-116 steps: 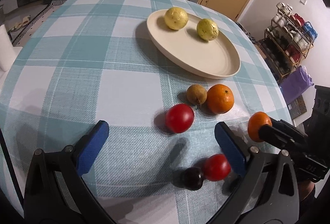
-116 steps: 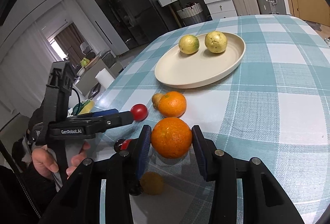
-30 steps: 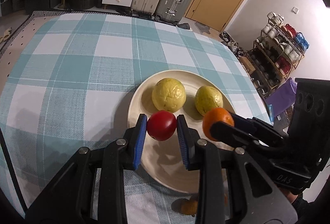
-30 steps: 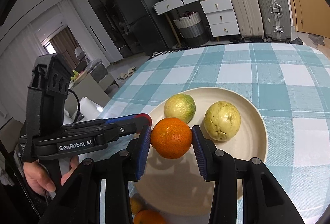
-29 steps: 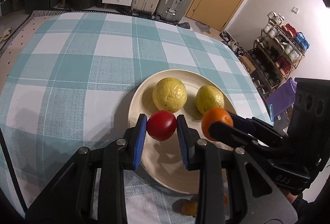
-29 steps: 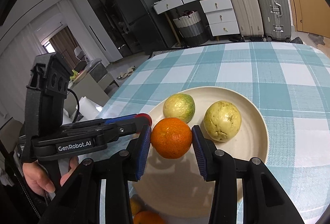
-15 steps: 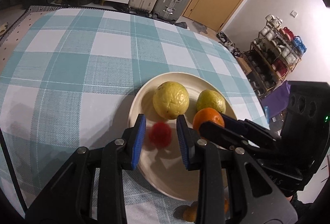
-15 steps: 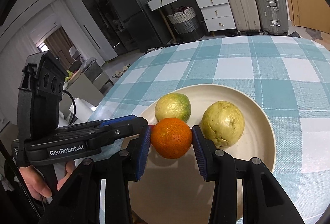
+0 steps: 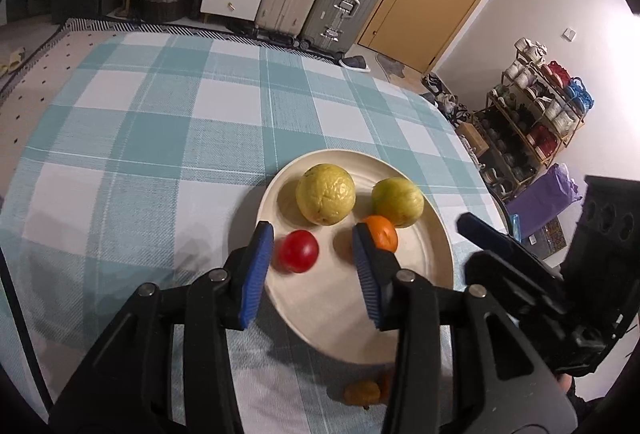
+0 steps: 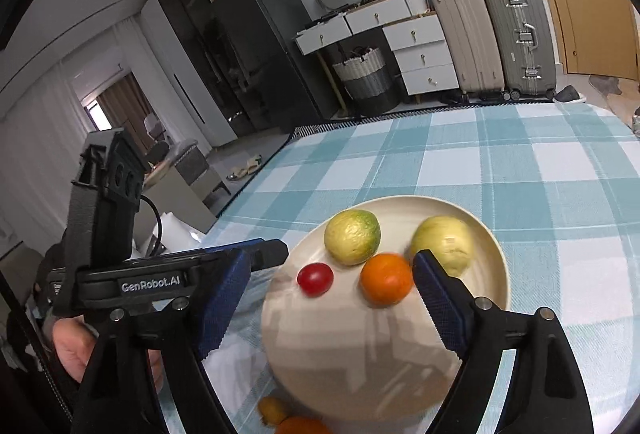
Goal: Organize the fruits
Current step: 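Lower the tomato and orange onto the plate and open both grippers, then withdraw both grippers from the plate toward the fruits on the cloth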
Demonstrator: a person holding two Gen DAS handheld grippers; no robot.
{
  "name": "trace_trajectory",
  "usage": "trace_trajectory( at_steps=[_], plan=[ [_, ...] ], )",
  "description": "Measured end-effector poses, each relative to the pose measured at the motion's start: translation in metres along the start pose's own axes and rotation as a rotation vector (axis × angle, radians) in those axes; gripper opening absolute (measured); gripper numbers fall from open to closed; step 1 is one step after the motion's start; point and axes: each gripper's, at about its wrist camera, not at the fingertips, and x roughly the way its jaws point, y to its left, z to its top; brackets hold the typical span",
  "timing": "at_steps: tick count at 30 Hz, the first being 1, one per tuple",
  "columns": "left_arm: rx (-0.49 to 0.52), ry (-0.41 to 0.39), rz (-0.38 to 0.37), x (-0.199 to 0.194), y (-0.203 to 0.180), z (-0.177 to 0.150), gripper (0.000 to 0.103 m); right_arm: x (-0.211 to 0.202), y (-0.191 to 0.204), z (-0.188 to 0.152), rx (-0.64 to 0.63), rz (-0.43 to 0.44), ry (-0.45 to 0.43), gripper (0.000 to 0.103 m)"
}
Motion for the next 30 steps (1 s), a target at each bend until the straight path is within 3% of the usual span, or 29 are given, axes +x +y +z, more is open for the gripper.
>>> trace_trajectory(
  at_steps=[2,6,14,16,23,25,28,30],
  plan=[
    [0.008,-0.015,0.015,-0.010,-0.004,-0.004,0.039,-0.013,0.003,-0.002,-0.006,-0.003,-0.023,0.085],
    [0.022,-0.053,0.035,-0.033,-0.014,-0.014,0.053,-0.040,0.008,-0.005,-0.014,-0.014,-0.058,0.085],
    [0.060,-0.100,0.020,-0.068,-0.032,-0.040,0.068,-0.090,0.021,-0.016,-0.049,-0.032,-0.123,0.090],
    [0.074,-0.124,0.034,-0.079,-0.039,-0.048,0.077,-0.100,0.026,-0.019,-0.069,-0.042,-0.137,0.091],
    [0.112,-0.170,0.105,-0.105,-0.063,-0.066,0.084,-0.119,0.040,-0.031,-0.108,-0.053,-0.138,0.094],
    [0.118,-0.182,0.129,-0.111,-0.067,-0.070,0.089,-0.124,0.042,-0.036,-0.106,-0.052,-0.138,0.101],
    [0.110,-0.190,0.136,-0.123,-0.072,-0.076,0.102,-0.126,0.042,-0.042,-0.084,-0.012,-0.118,0.102],
    [0.113,-0.204,0.145,-0.132,-0.077,-0.082,0.102,-0.129,0.043,-0.047,-0.084,-0.020,-0.112,0.102]
  ],
)
